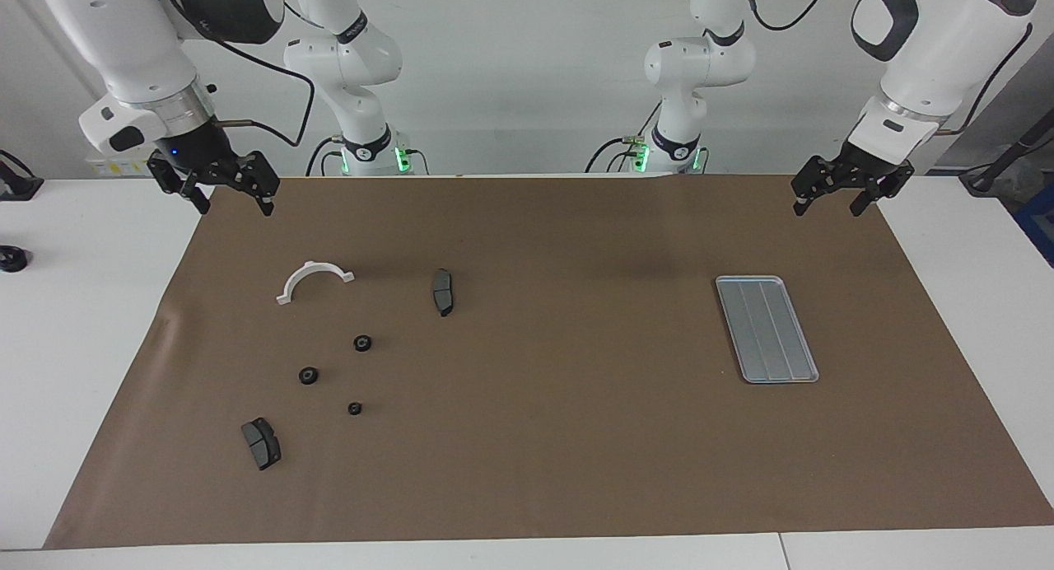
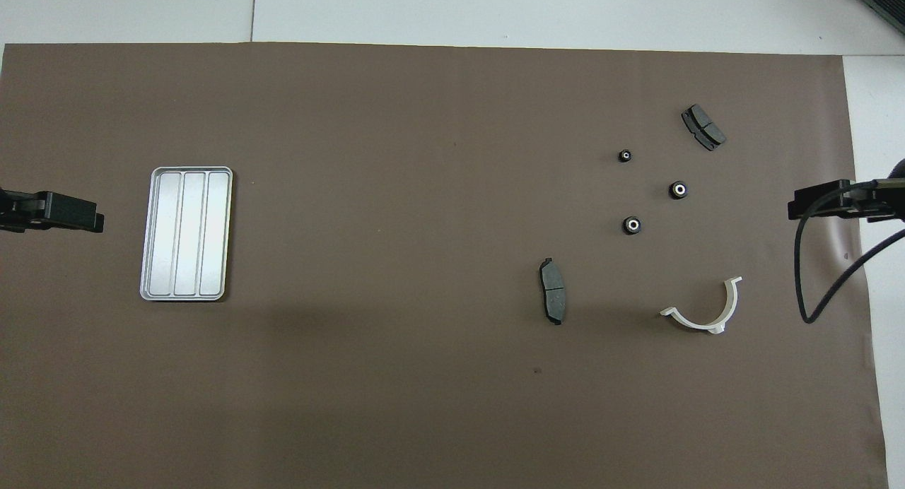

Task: Pick bearing gear from pile to tray
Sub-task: 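Reach the right gripper to a small black bearing and grasp it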

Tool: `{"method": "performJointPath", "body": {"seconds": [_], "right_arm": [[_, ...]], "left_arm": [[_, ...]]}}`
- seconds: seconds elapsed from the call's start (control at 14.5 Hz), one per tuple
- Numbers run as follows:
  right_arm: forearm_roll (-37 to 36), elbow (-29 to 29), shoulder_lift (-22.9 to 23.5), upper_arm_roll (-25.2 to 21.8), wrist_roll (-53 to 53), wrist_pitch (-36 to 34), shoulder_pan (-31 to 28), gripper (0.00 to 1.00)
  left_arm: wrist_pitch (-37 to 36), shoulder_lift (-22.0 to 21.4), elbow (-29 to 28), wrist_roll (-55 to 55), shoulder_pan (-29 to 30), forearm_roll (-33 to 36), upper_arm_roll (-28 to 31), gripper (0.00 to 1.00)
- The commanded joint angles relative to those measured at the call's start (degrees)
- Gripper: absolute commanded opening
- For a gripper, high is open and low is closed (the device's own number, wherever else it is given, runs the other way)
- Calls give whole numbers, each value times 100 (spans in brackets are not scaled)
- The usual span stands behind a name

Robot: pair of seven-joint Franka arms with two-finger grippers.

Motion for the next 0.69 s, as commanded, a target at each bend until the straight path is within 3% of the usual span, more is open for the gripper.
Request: {"method": "performJointPath", "body": {"seconds": [0.0, 0.41, 0.62], "right_arm": [[61, -16, 689, 24, -82, 936, 226, 100], [87, 115, 2245, 33, 59, 2976, 454, 100], [359, 124, 2861, 33, 15, 3549, 542, 100]], "left_arm": [[4, -150, -153, 11, 77, 61, -45, 100], [4, -150, -153, 11, 77, 61, -45, 100], [4, -150, -153, 19, 77, 61, -45, 100]]}}
